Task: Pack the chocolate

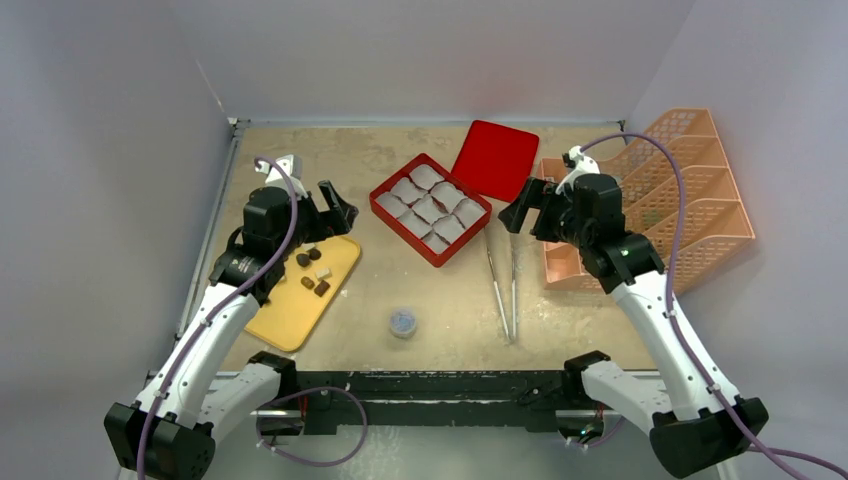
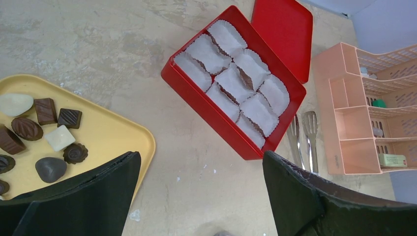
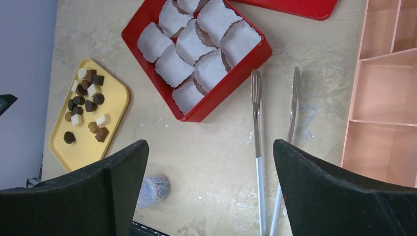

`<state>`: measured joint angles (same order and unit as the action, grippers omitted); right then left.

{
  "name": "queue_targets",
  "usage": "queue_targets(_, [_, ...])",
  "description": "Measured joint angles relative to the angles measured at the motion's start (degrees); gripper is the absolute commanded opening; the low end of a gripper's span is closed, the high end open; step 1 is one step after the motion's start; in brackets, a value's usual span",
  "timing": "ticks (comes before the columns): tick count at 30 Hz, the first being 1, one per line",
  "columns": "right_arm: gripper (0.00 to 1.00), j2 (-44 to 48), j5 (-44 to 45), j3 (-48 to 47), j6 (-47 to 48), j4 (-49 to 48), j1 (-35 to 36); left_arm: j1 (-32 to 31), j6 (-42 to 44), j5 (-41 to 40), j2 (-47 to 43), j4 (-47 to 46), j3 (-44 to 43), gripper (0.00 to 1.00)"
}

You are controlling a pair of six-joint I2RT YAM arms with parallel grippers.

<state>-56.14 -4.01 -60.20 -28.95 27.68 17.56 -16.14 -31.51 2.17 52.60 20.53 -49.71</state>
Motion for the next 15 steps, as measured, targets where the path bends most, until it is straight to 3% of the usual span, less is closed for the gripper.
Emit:
queue_targets(10, [0.98, 2.4, 0.7, 0.0, 0.6, 0.1, 0.0, 0.0, -0.5, -0.1, 0.0, -0.3, 0.0, 0.95])
queue_targets(15, [0.92, 3.2, 1.3, 1.8, 0.5, 0.0, 0.0, 0.0, -0.5, -0.4, -0.3, -0.3, 0.0, 0.95])
